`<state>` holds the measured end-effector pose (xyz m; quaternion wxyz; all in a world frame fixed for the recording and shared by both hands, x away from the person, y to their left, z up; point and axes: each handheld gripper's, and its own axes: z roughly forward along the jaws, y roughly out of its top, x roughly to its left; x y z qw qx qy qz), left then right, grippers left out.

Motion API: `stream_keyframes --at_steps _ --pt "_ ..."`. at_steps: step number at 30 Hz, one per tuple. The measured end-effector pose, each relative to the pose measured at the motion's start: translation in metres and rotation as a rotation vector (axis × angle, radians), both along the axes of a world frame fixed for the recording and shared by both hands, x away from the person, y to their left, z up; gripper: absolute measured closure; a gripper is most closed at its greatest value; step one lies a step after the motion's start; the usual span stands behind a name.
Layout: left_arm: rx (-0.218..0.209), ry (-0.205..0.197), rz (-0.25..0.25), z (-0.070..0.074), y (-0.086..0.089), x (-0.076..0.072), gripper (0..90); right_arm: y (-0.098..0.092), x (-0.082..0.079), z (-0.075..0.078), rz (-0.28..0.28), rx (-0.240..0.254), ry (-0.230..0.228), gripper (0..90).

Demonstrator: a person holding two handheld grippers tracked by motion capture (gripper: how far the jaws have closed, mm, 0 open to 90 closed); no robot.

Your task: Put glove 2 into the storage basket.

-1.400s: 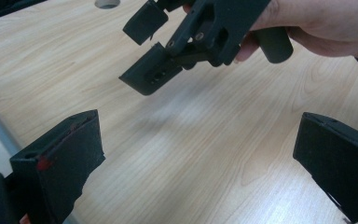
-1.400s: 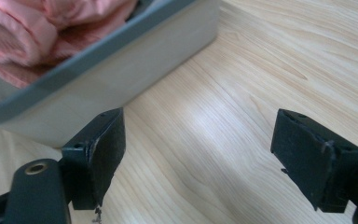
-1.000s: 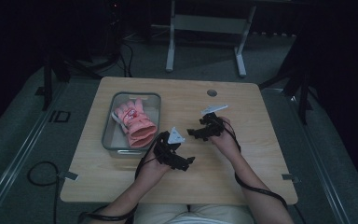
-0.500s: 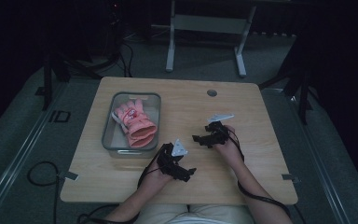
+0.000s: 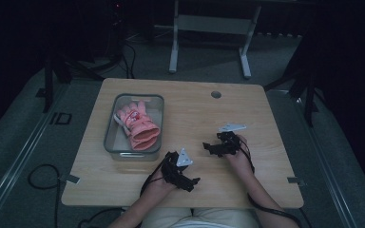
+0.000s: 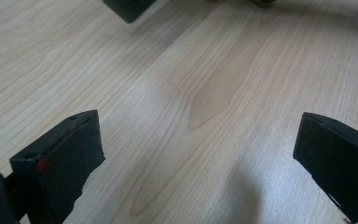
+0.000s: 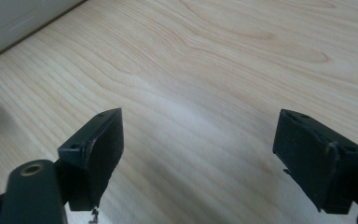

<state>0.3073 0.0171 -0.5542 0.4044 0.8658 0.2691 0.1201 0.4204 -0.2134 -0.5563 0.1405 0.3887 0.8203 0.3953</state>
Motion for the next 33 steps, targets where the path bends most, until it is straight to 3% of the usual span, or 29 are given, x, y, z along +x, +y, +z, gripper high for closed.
stream_keyframes --at_steps 3,10,15,23,33 --pt "0.011 0.004 0.004 -0.002 0.002 0.000 1.0 -0.006 -0.006 -0.003 -0.017 -0.002 -0.012 15.3" --pt "-0.006 0.002 0.017 -0.004 0.004 -0.002 1.0 -0.025 -0.015 -0.005 -0.073 0.007 -0.050 14.0" --pt "-0.008 -0.006 0.029 -0.003 0.006 -0.002 1.0 -0.036 -0.016 -0.005 -0.101 0.005 -0.052 14.0" --pt "-0.009 -0.028 0.028 -0.005 0.007 -0.004 1.0 -0.045 -0.017 -0.005 -0.129 -0.006 -0.060 14.0" --pt "-0.023 -0.026 0.032 -0.006 0.009 -0.004 1.0 -0.052 -0.016 -0.004 -0.167 0.011 -0.071 14.1"
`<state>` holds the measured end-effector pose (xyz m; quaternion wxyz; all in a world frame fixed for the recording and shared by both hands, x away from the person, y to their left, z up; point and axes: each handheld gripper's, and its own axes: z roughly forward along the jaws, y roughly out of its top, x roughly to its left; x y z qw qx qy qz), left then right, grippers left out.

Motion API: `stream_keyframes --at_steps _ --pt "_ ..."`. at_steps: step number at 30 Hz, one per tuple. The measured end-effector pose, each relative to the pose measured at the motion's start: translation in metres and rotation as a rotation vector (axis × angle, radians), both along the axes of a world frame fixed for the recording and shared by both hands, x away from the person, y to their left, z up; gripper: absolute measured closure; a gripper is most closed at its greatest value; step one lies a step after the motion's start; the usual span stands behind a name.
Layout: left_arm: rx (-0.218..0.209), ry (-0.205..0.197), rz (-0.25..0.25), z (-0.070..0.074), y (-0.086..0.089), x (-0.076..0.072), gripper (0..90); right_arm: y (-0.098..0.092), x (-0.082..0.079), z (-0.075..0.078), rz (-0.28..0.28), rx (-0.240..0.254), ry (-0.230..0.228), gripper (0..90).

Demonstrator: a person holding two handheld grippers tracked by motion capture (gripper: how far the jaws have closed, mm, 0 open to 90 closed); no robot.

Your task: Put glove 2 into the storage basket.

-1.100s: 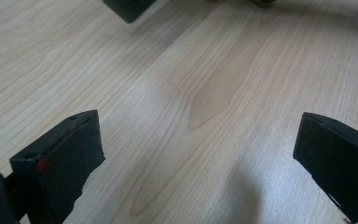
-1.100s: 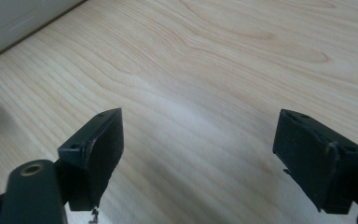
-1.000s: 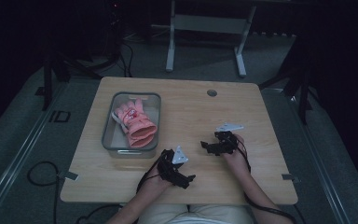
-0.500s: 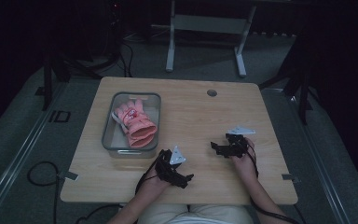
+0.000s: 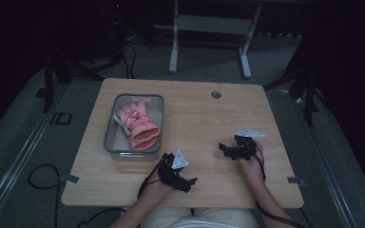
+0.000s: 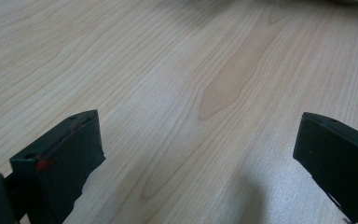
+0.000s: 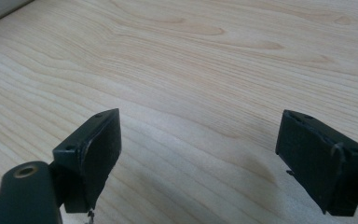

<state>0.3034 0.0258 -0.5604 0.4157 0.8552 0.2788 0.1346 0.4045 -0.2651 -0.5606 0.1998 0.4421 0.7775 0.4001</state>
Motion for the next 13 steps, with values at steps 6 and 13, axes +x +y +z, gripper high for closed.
stream_keyframes --at_steps 6,13 --pt "-0.004 0.006 0.000 -0.0006 0.0011 -0.0001 1.0 -0.0002 -0.0006 0.0000 -0.003 -0.002 -0.011 14.2" --pt "-0.008 0.007 -0.002 -0.0006 0.0014 -0.0002 1.0 -0.0006 -0.0005 0.0001 -0.004 0.004 -0.007 14.2"
